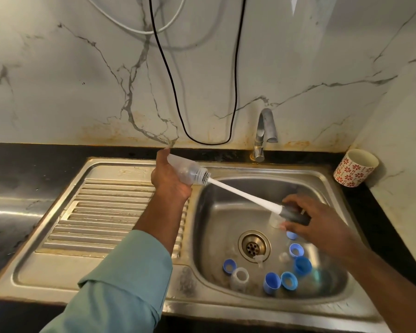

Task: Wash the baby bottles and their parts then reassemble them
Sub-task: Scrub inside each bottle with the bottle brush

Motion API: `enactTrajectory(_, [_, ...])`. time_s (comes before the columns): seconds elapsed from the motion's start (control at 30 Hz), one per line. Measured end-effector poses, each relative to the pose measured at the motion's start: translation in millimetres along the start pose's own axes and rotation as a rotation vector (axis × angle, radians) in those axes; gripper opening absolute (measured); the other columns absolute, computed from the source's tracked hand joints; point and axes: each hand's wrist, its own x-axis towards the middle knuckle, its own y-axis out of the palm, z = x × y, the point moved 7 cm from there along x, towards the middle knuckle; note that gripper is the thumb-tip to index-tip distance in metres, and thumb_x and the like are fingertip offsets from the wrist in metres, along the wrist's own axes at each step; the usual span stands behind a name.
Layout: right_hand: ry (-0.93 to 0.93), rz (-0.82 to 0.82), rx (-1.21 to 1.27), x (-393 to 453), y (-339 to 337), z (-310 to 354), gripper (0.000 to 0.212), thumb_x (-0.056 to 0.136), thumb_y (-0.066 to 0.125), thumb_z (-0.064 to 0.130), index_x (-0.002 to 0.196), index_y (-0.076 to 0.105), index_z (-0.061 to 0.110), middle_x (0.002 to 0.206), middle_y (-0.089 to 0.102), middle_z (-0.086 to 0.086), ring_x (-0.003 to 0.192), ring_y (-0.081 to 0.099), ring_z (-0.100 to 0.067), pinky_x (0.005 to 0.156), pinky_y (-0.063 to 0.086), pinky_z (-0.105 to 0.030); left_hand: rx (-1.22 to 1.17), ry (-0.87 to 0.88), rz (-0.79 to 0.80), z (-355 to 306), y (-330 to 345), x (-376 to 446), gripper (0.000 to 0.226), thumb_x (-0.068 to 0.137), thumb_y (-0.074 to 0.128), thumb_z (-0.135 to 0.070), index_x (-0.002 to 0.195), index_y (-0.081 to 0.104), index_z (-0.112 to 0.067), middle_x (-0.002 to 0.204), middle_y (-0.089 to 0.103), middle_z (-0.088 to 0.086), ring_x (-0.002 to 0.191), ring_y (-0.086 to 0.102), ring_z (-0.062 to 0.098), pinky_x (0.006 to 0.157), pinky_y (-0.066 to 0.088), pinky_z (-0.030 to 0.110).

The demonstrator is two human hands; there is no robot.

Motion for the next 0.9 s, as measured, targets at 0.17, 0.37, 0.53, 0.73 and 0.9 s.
enactTrajectory(0.17, [0.004,-0.125,-0.134,7,-14,-1,0.025,0.089,0.046,0.059,0.091,0.061,0.039,0.077,0.059,0.010,0.067,0.059,-0.007,0.063,0.054,-0.032,0.003,-0.005,0.001,0,0,6,0.042,0.080,0.076,-0.031,0.113,0.054,-0.017,0.110,0.057,0.013,0.097,0.061,0.031,0.057,0.058,0.040])
enactTrajectory(0.37, [-0.021,0.033,-0.054,13,-7,-13,0.028,0.084,0.061,0.055,0.106,0.047,0.048,0.096,0.055,0.019,0.076,0.062,-0.006,0.064,0.053,-0.022,0.018,0.005,-0.038,12,6,21,0.053,0.079,0.079,-0.031,0.123,0.052,-0.018,0.117,0.058,0.015,0.102,0.062,0.035,0.064,0.059,0.045])
enactTrajectory(0.53, [0.010,-0.046,-0.096,21,-19,-32,0.014,0.087,0.061,0.050,0.085,0.060,0.036,0.073,0.059,0.011,0.063,0.060,-0.007,0.059,0.051,-0.030,0.026,-0.006,-0.016,24,10,30,0.056,0.077,0.079,-0.031,0.124,0.052,-0.017,0.112,0.057,0.014,0.097,0.063,0.032,0.063,0.058,0.043])
enactTrajectory(0.73, [0.006,0.036,0.000,27,-13,-33,0.019,0.090,0.053,0.052,0.090,0.060,0.035,0.076,0.063,0.011,0.073,0.062,-0.009,0.067,0.050,-0.030,0.068,0.017,-0.043,30,9,38,0.044,0.081,0.075,-0.032,0.116,0.055,-0.015,0.104,0.057,0.012,0.093,0.064,0.031,0.061,0.057,0.040])
enactTrajectory(0.9, [-0.054,0.019,-0.162,30,-18,-41,0.027,0.082,0.073,0.041,0.103,0.057,0.035,0.095,0.056,0.016,0.081,0.057,-0.004,0.069,0.050,-0.028,0.053,-0.014,-0.032,32,8,44,0.050,0.078,0.076,-0.033,0.120,0.054,-0.015,0.105,0.058,0.011,0.090,0.064,0.030,0.064,0.057,0.041])
